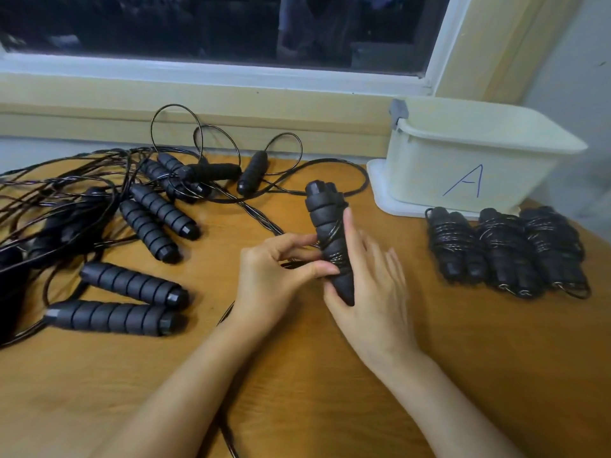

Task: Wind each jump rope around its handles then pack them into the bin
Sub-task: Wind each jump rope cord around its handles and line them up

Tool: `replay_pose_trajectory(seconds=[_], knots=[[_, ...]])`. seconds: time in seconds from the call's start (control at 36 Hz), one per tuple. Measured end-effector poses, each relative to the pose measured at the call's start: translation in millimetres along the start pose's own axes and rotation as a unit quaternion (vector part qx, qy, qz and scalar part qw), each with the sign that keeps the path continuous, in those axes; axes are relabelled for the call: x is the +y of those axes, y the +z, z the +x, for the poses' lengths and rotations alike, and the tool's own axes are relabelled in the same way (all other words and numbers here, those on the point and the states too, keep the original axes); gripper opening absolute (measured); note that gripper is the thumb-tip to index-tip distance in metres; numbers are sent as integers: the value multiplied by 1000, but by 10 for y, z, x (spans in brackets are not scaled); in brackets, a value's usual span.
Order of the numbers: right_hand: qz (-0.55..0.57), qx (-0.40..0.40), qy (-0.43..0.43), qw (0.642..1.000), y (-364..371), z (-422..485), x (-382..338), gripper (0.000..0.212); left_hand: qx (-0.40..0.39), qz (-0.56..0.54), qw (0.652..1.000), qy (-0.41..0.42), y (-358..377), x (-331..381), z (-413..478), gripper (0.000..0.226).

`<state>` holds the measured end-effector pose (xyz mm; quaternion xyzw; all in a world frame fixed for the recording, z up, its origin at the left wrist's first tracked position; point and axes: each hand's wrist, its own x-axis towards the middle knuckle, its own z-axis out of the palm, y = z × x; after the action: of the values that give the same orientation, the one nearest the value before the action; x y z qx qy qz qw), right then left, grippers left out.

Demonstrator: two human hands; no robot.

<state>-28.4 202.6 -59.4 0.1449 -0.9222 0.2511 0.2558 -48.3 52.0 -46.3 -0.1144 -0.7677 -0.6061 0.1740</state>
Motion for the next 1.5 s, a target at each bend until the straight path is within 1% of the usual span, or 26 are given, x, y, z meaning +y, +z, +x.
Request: replay_pose_trajectory(seconds=[0.11, 0.22, 0.31, 0.39, 0.5, 0.56, 0.61, 0.69, 0.72, 0.75, 0.81, 0.89, 1.0, 1.08, 1.11, 1.19, 1.22, 1.25, 1.33, 1.36, 1.5], knots=[[-5, 14, 12, 1000, -12, 9, 34, 88, -21, 24, 999, 27, -5, -35, -3, 45], [-10, 62, 20, 998, -57, 25, 67, 85, -62, 33, 996, 46, -15, -50, 5, 47], [25, 80, 18, 996, -63, 24, 84, 80, -76, 38, 995, 57, -28, -78, 22, 45], [80, 57, 38, 994, -74, 6, 86, 73, -74, 49, 994, 61, -32, -69, 33, 39], [174, 16, 91, 980, -81, -22, 83, 69, -28, 24, 999, 34, -8, -19, 56, 29], [222, 17, 99, 970, -106, -26, 87, 68, -6, 10, 1000, 13, 12, 6, 77, 38], [272, 21, 103, 957, -122, -18, 95, 67, -12, 7, 1000, -10, 42, 26, 107, 54], [363, 19, 125, 923, -117, 1, 114, 65, -64, 17, 997, -45, 87, 94, 165, 86], [389, 21, 129, 912, -117, 6, 115, 66, -90, 5, 994, -57, 98, 125, 182, 89], [411, 26, 131, 902, -123, 10, 112, 66, -113, -19, 991, -67, 111, 160, 197, 86], [453, 31, 133, 881, -144, 13, 112, 66, -146, -69, 984, -75, 137, 223, 220, 69], [497, 25, 138, 856, -159, 30, 114, 65, -138, -118, 980, -86, 171, 239, 227, 50], [500, -17, 128, 856, -138, 55, 124, 65, -88, -146, 978, -121, 164, 148, 196, 43], [482, -45, 127, 866, -107, 49, 93, 69, -58, -151, 977, -141, 155, 106, 158, 48], [470, -48, 130, 872, -88, 38, 87, 68, -50, -155, 976, -147, 147, 100, 143, 47], [371, -6, 122, 921, -60, 32, 119, 69, -36, -142, 978, -146, 119, 93, 116, 38], [353, 5, 119, 928, -50, 35, 128, 68, -35, -131, 980, -144, 115, 88, 107, 36], [350, 11, 117, 929, -43, 37, 130, 67, -31, -117, 982, -145, 114, 80, 98, 37], [372, 9, 120, 921, -26, 37, 114, 65, -24, -80, 986, -141, 128, 59, 86, 59], [381, 3, 125, 916, -26, 32, 106, 64, -24, -70, 987, -139, 130, 53, 85, 63], [396, -9, 147, 907, -30, 2, 102, 64, -29, -71, 988, -134, 98, 54, 81, 57]])
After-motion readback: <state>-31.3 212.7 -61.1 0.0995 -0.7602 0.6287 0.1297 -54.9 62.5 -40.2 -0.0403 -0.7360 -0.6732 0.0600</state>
